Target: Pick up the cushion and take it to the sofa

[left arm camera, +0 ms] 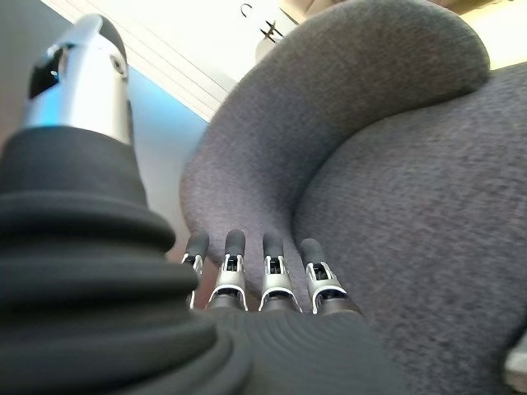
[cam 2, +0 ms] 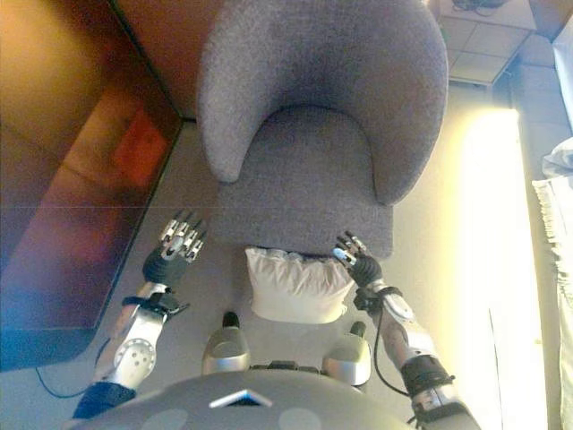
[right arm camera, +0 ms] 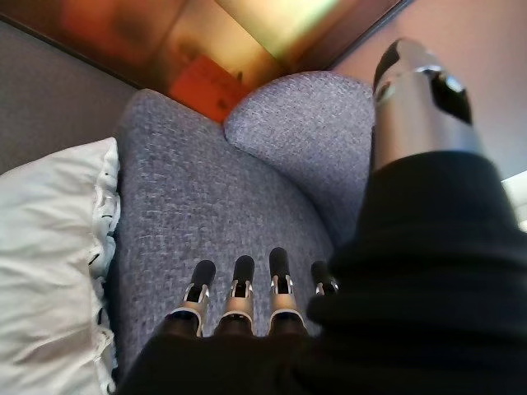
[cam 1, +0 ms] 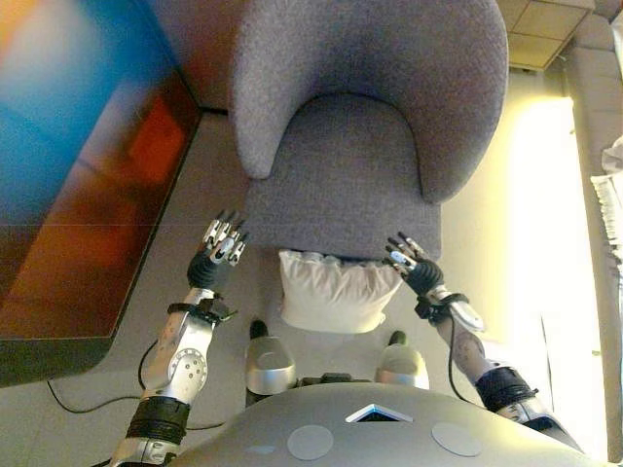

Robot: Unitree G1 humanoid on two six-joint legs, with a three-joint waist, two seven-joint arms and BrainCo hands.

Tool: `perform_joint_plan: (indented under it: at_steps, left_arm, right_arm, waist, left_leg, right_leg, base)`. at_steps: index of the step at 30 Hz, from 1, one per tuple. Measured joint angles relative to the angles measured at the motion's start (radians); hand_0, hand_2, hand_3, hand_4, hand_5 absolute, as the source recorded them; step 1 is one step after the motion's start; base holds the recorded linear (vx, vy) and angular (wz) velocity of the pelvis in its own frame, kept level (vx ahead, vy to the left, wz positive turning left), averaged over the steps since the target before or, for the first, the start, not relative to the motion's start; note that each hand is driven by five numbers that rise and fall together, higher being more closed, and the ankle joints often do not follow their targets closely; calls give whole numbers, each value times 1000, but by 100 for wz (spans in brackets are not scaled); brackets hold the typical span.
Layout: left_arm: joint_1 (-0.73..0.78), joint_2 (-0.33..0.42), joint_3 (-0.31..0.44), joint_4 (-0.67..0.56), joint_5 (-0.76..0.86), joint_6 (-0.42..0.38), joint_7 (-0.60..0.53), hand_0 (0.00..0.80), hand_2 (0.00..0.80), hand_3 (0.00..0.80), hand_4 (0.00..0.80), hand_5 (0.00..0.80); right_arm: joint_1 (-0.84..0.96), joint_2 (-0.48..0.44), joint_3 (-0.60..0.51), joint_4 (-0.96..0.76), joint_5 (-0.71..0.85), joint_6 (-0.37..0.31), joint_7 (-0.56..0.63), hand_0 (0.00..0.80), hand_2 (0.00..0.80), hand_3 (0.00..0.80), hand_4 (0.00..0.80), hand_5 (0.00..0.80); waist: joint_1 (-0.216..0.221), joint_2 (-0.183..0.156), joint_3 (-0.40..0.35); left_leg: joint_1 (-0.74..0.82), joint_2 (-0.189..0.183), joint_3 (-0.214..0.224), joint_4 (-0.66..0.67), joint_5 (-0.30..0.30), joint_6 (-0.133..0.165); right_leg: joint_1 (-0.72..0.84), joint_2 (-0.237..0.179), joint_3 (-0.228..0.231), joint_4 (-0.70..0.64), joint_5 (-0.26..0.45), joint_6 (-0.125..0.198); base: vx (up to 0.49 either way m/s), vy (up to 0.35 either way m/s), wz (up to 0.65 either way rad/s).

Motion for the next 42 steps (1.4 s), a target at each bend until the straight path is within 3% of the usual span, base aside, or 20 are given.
perform_joint_plan:
  at_steps: [4,9,14,21,25,30,33,37,42]
  left_arm:
    - [2,-1,2,0,0,20,13,0,0,0,0,0]
    - [-12,-3,-9,2,1,52,14,0,0,0,0,0]
    - [-23,1,-20,4,85,52,86,0,0,0,0,0]
    - [-44,1,-20,46,153,48,146,0,0,0,0,0]
    - [-43,-6,-24,44,30,82,31,0,0,0,0,0]
    - [-43,-72,-63,43,-281,274,-270,0,0,0,0,0]
    - [-41,-122,-114,41,-429,341,-410,0,0,0,0,0]
    - [-41,-119,-130,36,-435,320,-415,0,0,0,0,0]
    - [-32,-114,-91,36,-434,324,-415,0,0,0,0,0]
  right_arm:
    - [1,9,20,-10,0,18,0,0,0,0,0,0]
    - [-1,5,18,2,-50,-38,-33,0,0,0,0,0]
    - [8,17,16,1,-61,-90,-51,0,0,0,0,0]
    - [9,36,14,7,-42,-93,-35,0,0,0,0,0]
    - [11,69,-1,5,170,-51,68,0,0,0,0,0]
    - [13,169,-28,-19,657,116,379,0,0,0,0,0]
    - [1,208,-28,-46,705,168,436,0,0,0,0,0]
    - [10,201,-36,-47,707,179,434,0,0,0,0,0]
    - [45,187,-40,-47,698,188,434,0,0,0,0,0]
  waist:
    - [3,-17,-4]
    - [2,-4,-11]
    - [-3,9,-32]
    - [-6,4,-55]
    - [-1,-4,-60]
    - [-2,-5,-60]
    - [-3,-7,-62]
    - [-5,-10,-63]
    - [-5,-17,-67]
  left_leg:
    - [-7,-2,7,26,7,2]
    - [-10,-30,4,-24,27,21]
    - [16,-56,25,-95,67,9]
    - [59,-50,54,-144,86,-4]
    - [79,-37,64,-171,95,-13]
    - [78,-32,70,-194,102,-15]
    - [81,-29,74,-195,104,-18]
    - [82,-27,76,-195,103,-20]
    - [83,-27,77,-195,103,-20]
  right_leg:
    - [35,3,-1,-23,-10,5]
    - [40,-16,-13,-33,-19,3]
    - [46,-39,-20,-51,-1,16]
    - [54,-30,-23,-72,5,17]
    - [68,-14,-30,-100,19,15]
    - [64,-7,-33,-110,22,15]
    - [64,-4,-33,-113,22,15]
    - [65,-1,-33,-113,22,14]
    - [65,0,-33,-117,22,14]
  base:
    - [34,-76,20]
    - [8,93,22]
    - [72,27,4]
    - [31,-27,-9]
    - [-31,-59,-6]
    - [6,-16,0]
    - [87,-28,-3]
    - [64,-20,-3]
    - [42,-9,-1]
